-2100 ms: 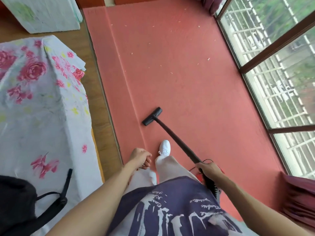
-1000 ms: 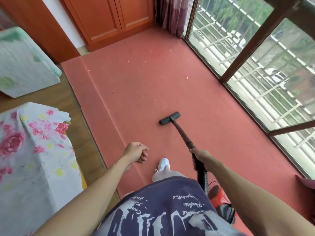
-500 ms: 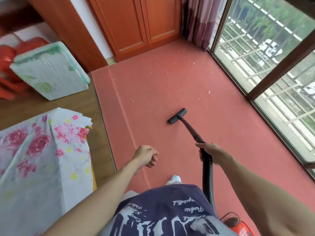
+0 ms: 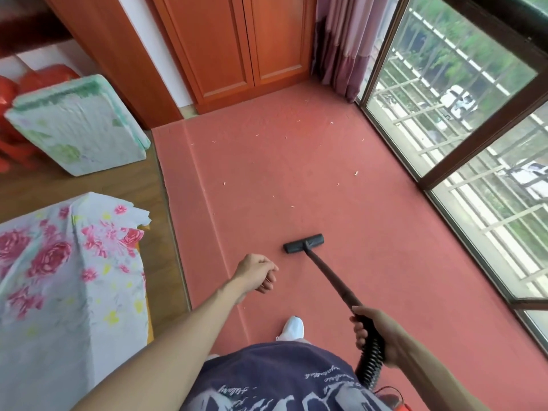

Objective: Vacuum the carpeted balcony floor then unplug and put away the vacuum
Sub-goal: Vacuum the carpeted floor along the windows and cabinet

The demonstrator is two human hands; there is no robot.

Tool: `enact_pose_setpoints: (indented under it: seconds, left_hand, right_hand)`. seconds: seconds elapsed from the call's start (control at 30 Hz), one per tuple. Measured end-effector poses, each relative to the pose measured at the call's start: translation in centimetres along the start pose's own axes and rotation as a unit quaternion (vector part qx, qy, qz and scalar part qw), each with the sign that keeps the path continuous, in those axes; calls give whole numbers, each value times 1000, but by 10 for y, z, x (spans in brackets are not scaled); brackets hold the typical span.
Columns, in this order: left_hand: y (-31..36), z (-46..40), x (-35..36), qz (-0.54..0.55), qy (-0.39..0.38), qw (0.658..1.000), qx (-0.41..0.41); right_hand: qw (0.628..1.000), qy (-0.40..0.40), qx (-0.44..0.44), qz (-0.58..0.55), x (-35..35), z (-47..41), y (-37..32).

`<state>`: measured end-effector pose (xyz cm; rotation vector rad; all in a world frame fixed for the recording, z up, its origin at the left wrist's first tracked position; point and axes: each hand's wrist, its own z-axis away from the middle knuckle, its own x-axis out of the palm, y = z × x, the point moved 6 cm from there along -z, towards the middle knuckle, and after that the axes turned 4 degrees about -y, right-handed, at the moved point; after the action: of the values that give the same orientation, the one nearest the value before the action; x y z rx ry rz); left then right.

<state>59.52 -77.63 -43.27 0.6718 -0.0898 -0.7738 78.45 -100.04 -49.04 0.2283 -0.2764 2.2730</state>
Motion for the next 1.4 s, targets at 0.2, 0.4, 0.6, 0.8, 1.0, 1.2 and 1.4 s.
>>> enact_pose_setpoints:
  seconds: [0.2,0.4,0.6,0.8,1.0,1.2,1.4]
  left_hand:
    - [-8,1,1,4,18,1000,-5]
    - [-20,6,-16,-16,24,999,-17]
    - [-25,-7,-46,-1,30,999,-29]
    - [-2,-31,-62,5,-7,1000,-22]
    - [35,-58,-107,-7,-43,999,13]
    - [41,-89,-172,-41,-61,997,9]
    - [33,-119,-222,-68,-81,994,-24]
  right_hand:
    - [993,40,-41,102,35,-52,-53]
    - [982,112,-105,108,44,-69,-75]
    - [981,125,-87,119,36,-26,-40]
    - [986,127,-53,90,35,-8,-14]
    - [981,151,-103,59,104,-65,-72]
    - [974,176,-139,-12,172,-92,-81]
    - [963,197,-128,-134,167,-41,-7]
